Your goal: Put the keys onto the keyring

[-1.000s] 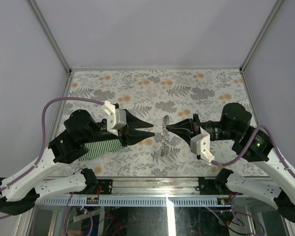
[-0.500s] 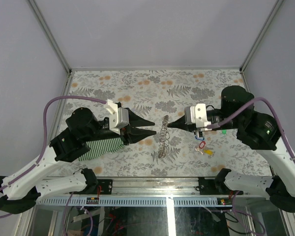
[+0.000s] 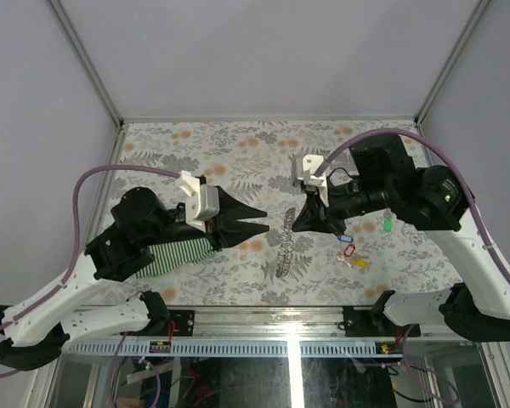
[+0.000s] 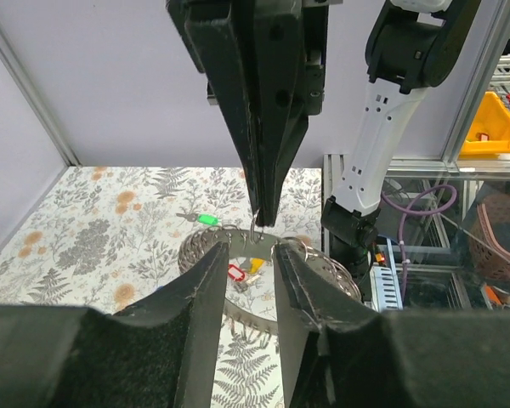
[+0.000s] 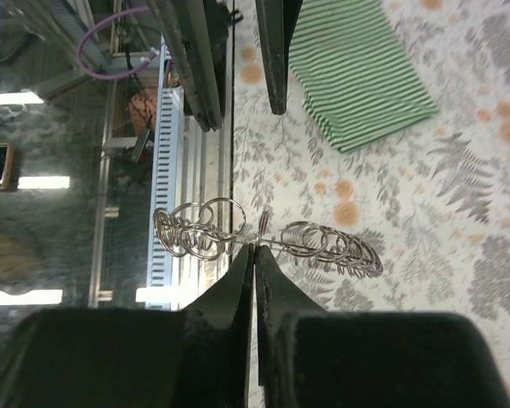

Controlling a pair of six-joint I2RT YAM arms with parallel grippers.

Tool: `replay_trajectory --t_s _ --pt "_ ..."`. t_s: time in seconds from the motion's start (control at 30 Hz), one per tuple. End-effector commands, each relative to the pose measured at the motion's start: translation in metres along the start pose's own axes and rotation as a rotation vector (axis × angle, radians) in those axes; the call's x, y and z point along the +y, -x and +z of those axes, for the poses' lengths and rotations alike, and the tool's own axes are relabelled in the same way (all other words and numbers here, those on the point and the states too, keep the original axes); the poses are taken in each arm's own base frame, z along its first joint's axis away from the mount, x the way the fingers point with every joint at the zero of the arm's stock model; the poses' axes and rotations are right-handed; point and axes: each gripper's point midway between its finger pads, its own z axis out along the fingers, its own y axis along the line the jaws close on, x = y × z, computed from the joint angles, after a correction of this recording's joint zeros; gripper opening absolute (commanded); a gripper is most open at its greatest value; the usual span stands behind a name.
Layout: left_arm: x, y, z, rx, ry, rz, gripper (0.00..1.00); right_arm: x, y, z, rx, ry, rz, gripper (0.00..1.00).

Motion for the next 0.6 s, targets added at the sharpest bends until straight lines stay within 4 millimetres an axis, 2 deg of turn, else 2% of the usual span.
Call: replay_trajectory --t_s 0.0,0.27,0.57 --pt "-0.002 0.005 0.010 -0.027 -0.031 -0.016 0.29 0.008 -0.003 -0.003 0.030 0.016 0.070 0.00" --pt "-0.009 -0.009 0.022 0.009 -0.093 -0.058 0.29 0.015 0.004 0.003 -0.006 0.054 0.061 0.00" --pt "-0.015 -0.013 0.026 0.022 -0.146 -0.078 0.24 0.017 0.004 0.008 -0.001 0.058 0.041 0.00"
